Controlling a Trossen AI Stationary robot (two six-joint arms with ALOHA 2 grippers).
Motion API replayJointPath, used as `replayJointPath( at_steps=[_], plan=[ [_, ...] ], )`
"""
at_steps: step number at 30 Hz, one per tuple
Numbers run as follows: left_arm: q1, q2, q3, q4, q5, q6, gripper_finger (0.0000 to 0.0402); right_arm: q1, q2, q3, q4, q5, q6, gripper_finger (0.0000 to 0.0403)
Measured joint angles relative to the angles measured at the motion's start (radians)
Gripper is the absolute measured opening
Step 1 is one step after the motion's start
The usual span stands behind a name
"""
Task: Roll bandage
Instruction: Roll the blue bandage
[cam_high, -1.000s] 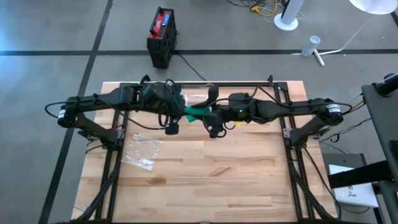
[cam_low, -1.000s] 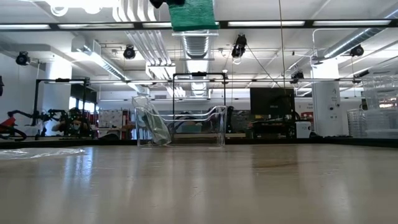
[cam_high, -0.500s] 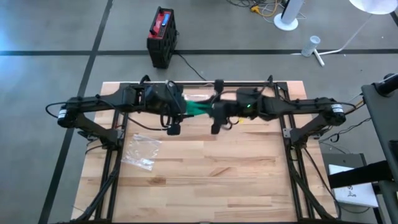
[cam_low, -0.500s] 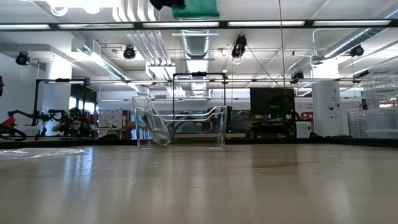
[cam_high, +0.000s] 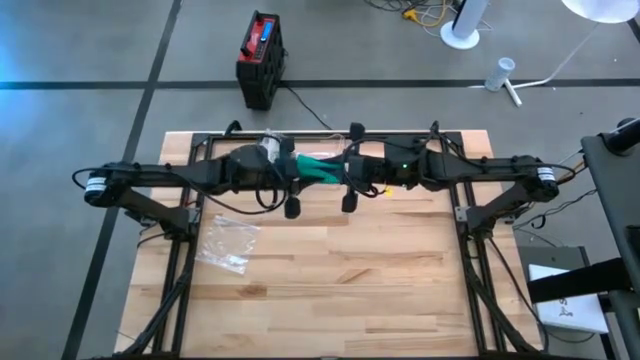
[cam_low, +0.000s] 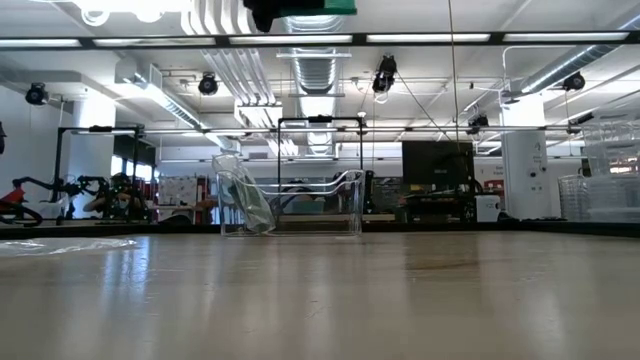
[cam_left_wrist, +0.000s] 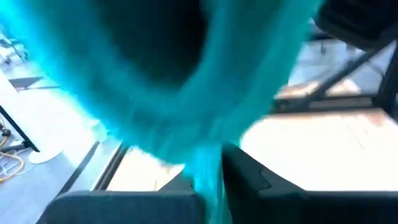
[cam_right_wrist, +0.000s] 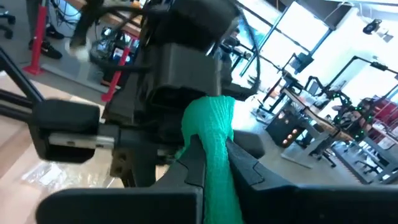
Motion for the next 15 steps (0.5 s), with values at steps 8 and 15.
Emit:
replayJointPath(
  at_steps=[8,15],
  plan=[
    [0.0,-0.034,-0.222,0.358,-0.029,-0.059,0.0001,-0.002,-0.021,0.044,0.007,-0.05,0.096,0.0015],
    [0.0,-0.024,-0.384,0.58,-0.141,-0.061,0.0,-0.032,-0.037,0.144,-0.06,-0.105,0.228,0.0016]
  ],
)
